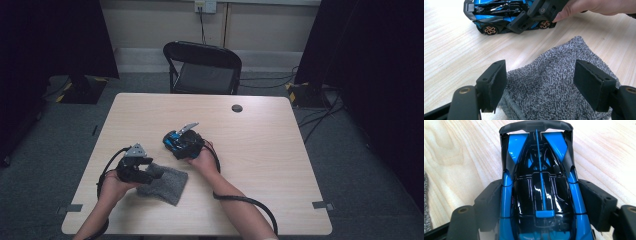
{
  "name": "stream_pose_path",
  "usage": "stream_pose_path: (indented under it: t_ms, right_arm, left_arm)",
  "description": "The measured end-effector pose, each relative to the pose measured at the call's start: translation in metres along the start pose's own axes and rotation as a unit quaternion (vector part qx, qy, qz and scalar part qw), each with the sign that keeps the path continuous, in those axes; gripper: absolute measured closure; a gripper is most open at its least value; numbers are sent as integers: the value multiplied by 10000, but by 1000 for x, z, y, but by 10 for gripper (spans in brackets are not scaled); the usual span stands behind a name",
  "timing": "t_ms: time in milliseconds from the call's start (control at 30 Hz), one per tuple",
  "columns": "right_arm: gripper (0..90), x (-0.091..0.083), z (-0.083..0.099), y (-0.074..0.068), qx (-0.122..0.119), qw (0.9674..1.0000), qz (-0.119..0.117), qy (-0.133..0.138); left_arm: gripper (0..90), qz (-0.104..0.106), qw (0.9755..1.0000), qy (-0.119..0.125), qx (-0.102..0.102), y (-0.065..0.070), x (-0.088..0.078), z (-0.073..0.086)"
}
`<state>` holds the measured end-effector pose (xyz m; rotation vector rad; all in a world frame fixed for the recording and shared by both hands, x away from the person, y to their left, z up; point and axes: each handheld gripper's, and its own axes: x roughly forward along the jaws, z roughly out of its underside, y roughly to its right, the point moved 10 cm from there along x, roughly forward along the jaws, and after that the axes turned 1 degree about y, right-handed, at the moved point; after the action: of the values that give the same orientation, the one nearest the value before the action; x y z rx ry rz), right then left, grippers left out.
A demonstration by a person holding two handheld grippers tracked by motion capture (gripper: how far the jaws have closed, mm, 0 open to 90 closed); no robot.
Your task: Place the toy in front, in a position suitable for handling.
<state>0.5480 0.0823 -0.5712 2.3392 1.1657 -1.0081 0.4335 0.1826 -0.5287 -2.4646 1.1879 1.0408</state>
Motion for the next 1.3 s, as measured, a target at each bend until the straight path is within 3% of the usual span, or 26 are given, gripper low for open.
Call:
stream_pose_path:
  t_ms: [767, 1067, 1300]
  right_arm:
    - [264, -14, -4, 3, -180, 9995, -230, -117]
    - [265, -38, -1, 19, -48, 9996, -255, -67]
    - [264, -63, 17, 35, -135, 9996, -189, -171]
  left_arm:
    - [266, -36, 10000, 37, 6, -2, 0, -2]
    - [266, -38, 10000, 27, 15, -2, 0, -1]
    - [266, -34, 10000, 27, 39, 1, 1, -3]
